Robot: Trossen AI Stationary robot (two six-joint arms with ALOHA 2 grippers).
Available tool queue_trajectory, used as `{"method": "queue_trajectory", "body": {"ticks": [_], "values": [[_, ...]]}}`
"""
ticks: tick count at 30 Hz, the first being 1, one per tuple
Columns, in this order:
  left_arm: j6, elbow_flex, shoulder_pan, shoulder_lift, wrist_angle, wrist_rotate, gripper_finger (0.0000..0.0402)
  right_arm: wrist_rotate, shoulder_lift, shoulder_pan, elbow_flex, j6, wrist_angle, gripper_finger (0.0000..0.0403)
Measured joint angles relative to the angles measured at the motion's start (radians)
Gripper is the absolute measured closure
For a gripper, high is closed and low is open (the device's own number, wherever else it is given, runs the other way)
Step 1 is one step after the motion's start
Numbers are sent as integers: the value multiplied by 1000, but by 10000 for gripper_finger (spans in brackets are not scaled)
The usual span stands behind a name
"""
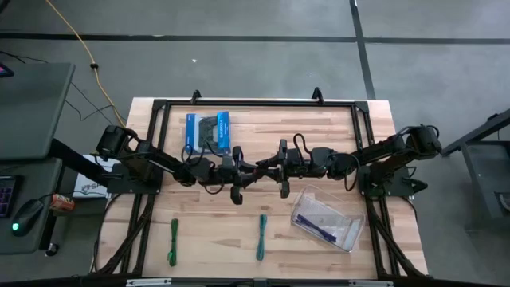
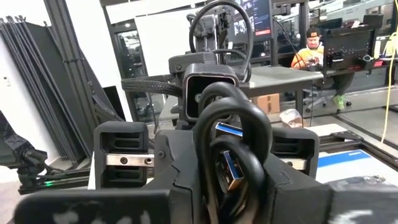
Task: Pick and place USB-C Cables
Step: Put the black usb cable into the transparent bin
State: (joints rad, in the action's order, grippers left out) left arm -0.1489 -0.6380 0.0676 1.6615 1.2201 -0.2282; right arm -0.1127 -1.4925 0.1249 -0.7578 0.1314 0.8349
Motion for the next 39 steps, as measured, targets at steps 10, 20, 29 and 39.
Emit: {"method": "queue_trajectory", "body": {"ticks": [10,20,29,39], "values": [[-5,0,9,0,-7,22,216,-6,0,0,1,0,-10,332],[-5,3,12,-24,-77,39,135,-19,12,-1,2,2,-47,331],[60,4,-2,-354,-595,63,133,-65,205,55,2,-3,-365,331],[101,171,1,-665,-690,16,133,-408,345,237,31,0,-566,332]]}}
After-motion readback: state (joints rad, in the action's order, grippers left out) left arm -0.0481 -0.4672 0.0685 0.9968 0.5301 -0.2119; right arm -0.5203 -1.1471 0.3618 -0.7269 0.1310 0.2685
